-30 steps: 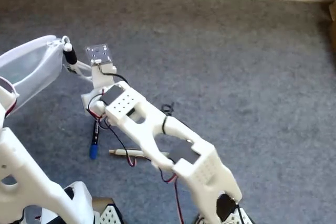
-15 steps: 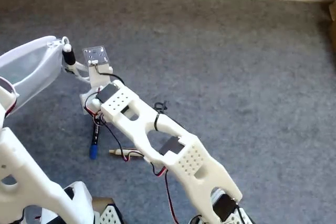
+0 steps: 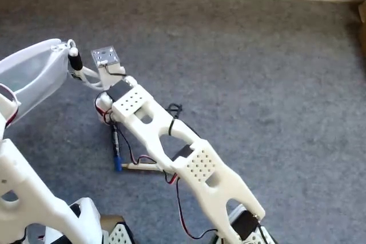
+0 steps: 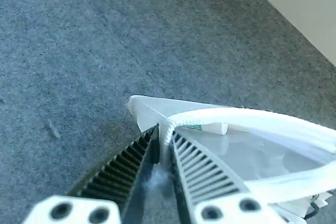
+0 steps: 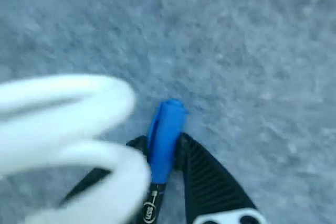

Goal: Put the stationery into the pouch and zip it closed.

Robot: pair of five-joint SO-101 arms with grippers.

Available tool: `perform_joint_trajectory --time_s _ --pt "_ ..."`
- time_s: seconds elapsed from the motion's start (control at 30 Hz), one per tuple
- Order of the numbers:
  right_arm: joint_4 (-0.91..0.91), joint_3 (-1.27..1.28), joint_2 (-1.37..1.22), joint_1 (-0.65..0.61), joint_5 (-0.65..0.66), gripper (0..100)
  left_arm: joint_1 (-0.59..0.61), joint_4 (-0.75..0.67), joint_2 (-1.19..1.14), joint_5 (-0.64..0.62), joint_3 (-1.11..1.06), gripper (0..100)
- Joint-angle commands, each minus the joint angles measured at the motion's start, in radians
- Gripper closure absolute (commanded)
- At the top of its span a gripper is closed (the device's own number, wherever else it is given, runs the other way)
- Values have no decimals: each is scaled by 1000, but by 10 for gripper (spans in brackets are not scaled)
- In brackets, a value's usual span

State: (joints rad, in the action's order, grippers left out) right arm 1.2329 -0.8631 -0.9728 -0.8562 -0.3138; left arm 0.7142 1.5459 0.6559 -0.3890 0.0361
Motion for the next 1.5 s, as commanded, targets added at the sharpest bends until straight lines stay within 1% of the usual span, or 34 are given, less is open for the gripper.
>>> perform_joint_trajectory --time_s 0.0,0.27,0.47,0.57,0.67,0.8,1.03,1.17,1.33,1.47 --pt "137 -96 7 59 66 993 5 -5 12 -9 10 993" --pt "321 -236 1 131 150 993 -1 -5 12 -9 10 993" --pt "437 -254 4 170 196 993 -8 -5 12 -12 16 993" --pt "479 -254 8 194 215 993 -68 -5 12 -35 18 993" --pt "530 -254 8 217 269 993 -140 -5 12 -37 19 993" --pt "532 -254 8 277 290 993 -211 -5 12 -37 21 993" --pt "532 -246 8 352 356 993 -278 -5 12 -37 21 993" --pt "532 -243 -2 367 390 985 -282 -5 12 -37 18 993" --pt "532 -191 -1 361 385 900 -283 -5 12 -37 13 993" --pt "527 -120 -1 355 388 900 -282 -5 12 -37 10 993"
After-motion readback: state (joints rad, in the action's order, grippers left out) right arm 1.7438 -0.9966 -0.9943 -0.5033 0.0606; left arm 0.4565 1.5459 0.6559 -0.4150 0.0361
